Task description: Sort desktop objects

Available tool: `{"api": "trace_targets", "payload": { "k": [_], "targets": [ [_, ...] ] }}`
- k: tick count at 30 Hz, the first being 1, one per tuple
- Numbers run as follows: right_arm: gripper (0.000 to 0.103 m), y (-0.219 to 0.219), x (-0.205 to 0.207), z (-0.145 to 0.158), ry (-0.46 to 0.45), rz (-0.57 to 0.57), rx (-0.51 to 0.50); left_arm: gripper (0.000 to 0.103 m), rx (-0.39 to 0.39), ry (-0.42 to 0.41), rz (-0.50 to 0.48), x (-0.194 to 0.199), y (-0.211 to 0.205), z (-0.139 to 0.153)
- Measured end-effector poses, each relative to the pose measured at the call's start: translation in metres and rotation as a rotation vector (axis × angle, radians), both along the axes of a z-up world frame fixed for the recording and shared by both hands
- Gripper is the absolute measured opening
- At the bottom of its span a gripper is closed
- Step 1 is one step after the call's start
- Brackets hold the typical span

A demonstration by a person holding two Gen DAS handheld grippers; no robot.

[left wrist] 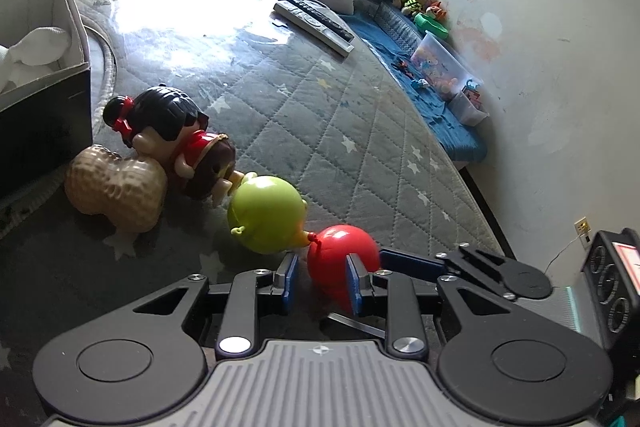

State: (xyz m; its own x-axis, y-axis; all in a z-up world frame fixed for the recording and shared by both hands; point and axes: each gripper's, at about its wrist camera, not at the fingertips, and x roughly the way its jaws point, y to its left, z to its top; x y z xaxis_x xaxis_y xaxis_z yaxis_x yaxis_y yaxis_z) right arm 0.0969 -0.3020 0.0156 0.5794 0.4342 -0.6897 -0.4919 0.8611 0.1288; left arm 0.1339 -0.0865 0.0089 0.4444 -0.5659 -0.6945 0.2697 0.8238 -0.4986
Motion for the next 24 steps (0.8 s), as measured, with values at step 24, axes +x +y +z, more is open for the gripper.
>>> {"api": "trace_targets", "payload": {
  "k": [24],
  "targets": [
    [0.048,-0.013,0.013,-0.010,0.053,-0.120,0.169,0.032,-0.061,0.027,0.039,0.014,-0.008,-0.007]
  ]
}}
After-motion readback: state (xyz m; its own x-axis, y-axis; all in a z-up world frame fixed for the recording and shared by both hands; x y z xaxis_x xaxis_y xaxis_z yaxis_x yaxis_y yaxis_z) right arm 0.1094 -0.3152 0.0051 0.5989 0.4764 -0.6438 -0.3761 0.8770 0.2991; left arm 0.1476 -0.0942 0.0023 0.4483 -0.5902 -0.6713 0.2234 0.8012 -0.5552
